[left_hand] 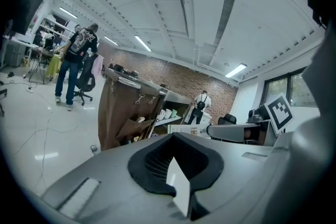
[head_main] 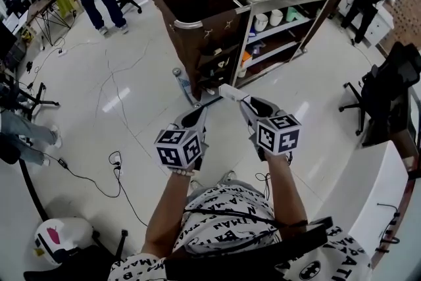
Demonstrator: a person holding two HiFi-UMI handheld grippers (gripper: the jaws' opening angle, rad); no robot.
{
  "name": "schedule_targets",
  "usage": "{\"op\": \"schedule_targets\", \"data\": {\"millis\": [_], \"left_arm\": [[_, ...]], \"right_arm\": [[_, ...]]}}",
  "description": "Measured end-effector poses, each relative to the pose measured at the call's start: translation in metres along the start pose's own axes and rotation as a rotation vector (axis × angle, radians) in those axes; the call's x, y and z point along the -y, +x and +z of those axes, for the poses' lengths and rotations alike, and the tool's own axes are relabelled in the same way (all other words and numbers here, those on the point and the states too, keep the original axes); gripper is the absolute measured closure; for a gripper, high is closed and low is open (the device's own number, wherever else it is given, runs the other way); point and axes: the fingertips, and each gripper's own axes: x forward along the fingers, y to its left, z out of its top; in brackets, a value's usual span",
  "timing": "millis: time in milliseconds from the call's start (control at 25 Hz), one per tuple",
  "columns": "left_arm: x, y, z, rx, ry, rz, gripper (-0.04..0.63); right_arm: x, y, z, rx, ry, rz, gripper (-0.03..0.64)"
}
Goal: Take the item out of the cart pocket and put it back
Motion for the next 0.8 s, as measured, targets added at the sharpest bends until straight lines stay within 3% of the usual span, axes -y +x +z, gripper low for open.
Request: {"op": "schedule_targets", "data": {"millis": [800], "left_arm": [[-0.022, -0.027, -0.012, -0.039, -0.009, -0.046, 0.595]], "right_arm": [[-0.034, 0.004, -0.015, -0.023, 0.002, -0.053, 0.477]]}}
